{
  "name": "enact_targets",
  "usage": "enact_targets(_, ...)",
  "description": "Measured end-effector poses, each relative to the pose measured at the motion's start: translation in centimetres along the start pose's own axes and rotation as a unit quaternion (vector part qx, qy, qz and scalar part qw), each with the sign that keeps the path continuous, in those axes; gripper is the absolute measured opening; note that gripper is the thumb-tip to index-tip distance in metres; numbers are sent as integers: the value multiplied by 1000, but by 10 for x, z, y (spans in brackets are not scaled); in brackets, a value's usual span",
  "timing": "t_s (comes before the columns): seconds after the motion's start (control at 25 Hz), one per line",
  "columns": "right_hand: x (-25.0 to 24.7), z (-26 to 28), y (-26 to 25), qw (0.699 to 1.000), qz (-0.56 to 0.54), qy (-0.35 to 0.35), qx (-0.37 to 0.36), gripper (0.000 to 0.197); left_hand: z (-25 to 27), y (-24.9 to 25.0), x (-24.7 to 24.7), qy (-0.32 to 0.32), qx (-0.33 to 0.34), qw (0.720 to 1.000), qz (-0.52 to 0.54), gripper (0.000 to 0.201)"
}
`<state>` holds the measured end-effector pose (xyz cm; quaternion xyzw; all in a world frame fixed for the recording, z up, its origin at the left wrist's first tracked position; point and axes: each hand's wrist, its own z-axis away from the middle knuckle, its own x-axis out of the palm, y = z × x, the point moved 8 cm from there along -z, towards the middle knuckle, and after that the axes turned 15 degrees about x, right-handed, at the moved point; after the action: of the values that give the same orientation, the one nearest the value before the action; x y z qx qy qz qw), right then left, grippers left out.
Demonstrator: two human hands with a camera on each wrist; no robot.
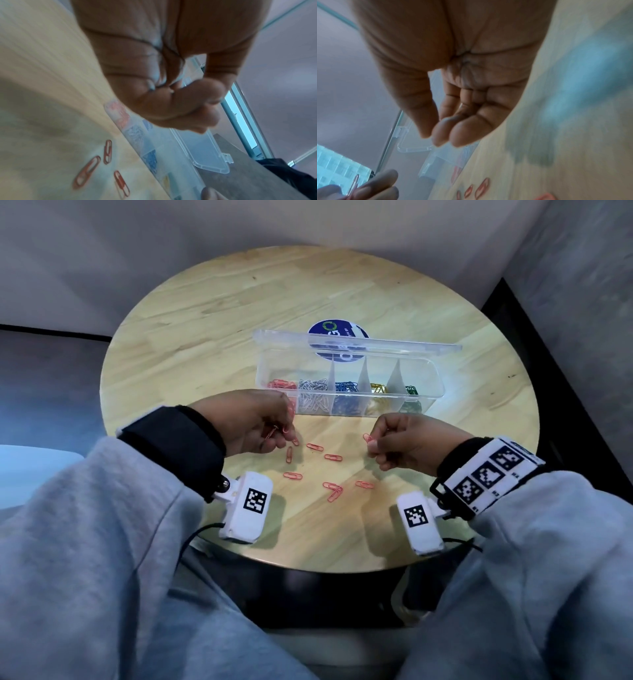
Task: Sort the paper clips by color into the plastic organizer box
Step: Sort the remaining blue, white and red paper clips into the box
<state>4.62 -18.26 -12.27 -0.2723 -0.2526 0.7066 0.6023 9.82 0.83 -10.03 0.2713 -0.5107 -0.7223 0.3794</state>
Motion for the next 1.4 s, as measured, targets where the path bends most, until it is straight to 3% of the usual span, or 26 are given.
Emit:
enact_targets(0.12,6,3,-1,996,-65,-53,-4,22,1,5,5,-13,6,994,109,26)
enact_targets(0.28,13,0,4,989,-124,-71,35,27,0,3,9,-29,2,989,148,29)
enact_targets(0.4,18,-2,12,981,-156,-83,75,29,-2,0,10,-31,-12,990,138,30)
enact_targets(0.52,22,-4,15,983,-143,-71,95,30,-4,-6,8,-4,-30,999,28,27)
enact_targets(0.56,22,-5,16,989,-101,-52,91,27,-5,-9,7,4,-34,999,-33,26)
enact_targets(0.64,19,-4,12,993,98,11,57,19,-5,-16,6,-11,-39,986,-159,20)
enact_targets(0.72,23,1,6,946,318,60,19,12,-5,-23,12,-63,-33,967,-246,17)
enact_targets(0.8,35,4,2,900,429,74,-7,16,-6,-26,13,-85,-31,953,-288,19)
enact_targets(0.96,62,0,2,847,524,80,-32,29,-6,-22,20,-79,-23,961,-266,19)
enact_targets(1.08,72,-7,2,818,566,90,-43,26,-5,-19,24,-72,-22,977,-201,21)
enact_targets(1.28,77,-10,4,814,574,81,-34,9,-4,-14,25,-52,-36,998,-21,27)
enact_targets(1.4,74,-9,6,815,573,85,-21,7,-4,-14,22,-40,-42,998,23,29)
